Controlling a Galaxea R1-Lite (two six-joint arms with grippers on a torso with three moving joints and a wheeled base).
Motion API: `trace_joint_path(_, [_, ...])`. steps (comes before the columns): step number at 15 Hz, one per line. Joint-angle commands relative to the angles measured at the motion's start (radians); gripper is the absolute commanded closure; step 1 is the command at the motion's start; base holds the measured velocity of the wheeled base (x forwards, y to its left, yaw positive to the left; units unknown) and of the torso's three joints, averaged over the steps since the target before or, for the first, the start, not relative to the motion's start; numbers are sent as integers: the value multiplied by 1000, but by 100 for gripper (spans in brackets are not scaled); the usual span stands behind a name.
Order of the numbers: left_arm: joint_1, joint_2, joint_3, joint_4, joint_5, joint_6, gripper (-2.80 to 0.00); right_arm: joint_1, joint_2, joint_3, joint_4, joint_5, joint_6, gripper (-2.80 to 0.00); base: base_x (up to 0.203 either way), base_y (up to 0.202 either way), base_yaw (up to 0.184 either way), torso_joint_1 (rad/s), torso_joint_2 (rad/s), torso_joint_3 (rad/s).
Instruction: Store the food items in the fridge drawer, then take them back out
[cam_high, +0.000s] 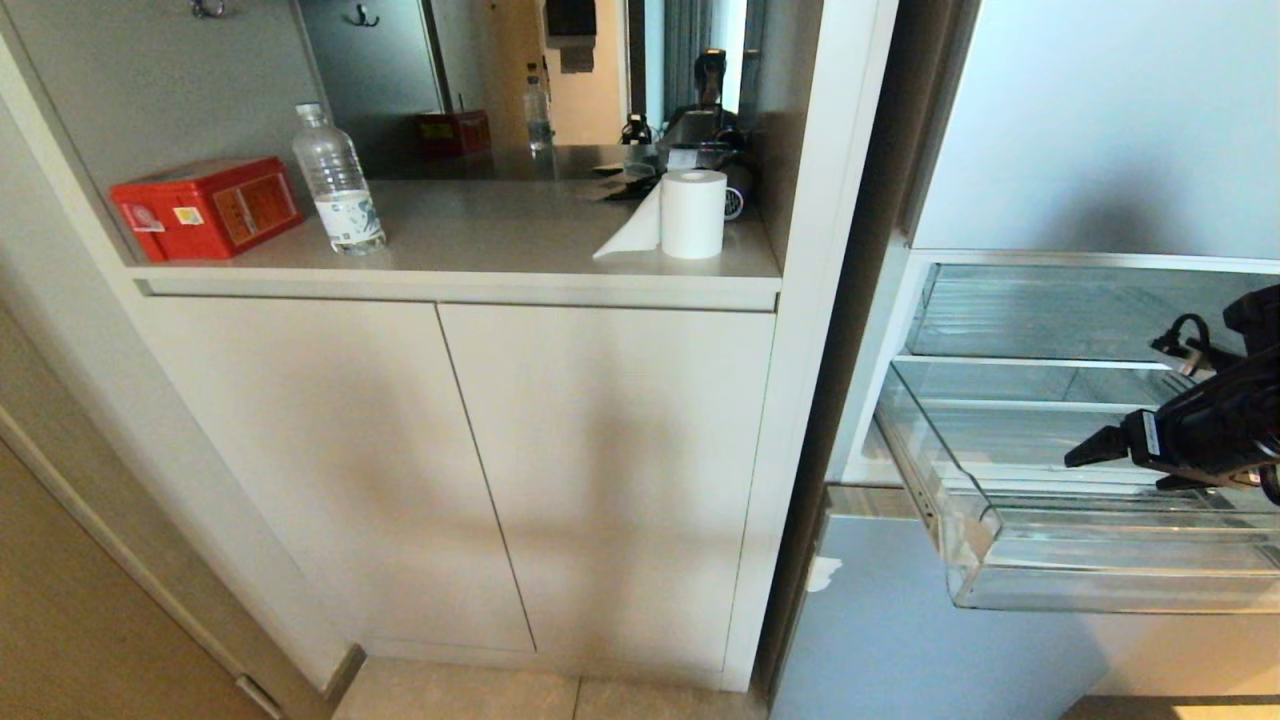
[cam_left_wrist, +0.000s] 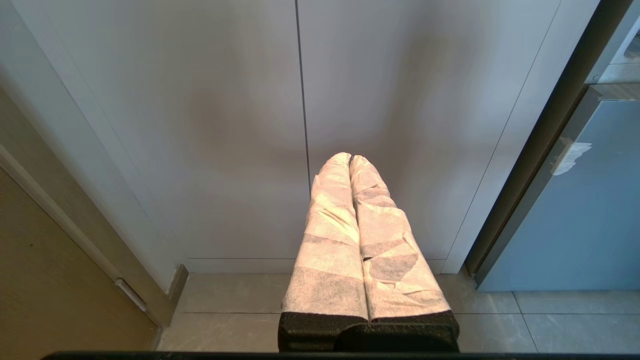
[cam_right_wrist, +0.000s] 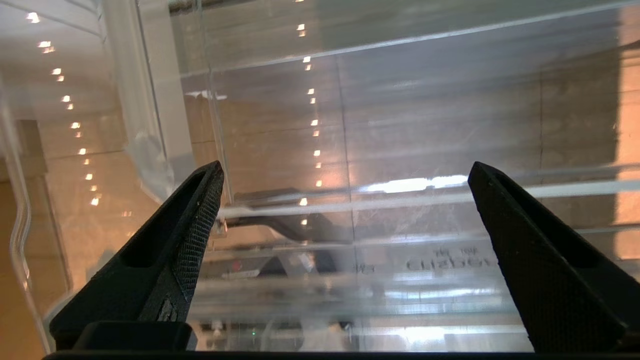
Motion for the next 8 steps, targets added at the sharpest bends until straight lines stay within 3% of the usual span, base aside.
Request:
trace_joint_path(1, [0,1,0,0,0,0,0,-1,-25,20,1,5,1,-280,0,0,0,0,0,0])
trace_joint_path(8, [0,1,0,0,-1,0,0,-26,-127,147,-16,44,1,-280,0,0,0,0,0,0])
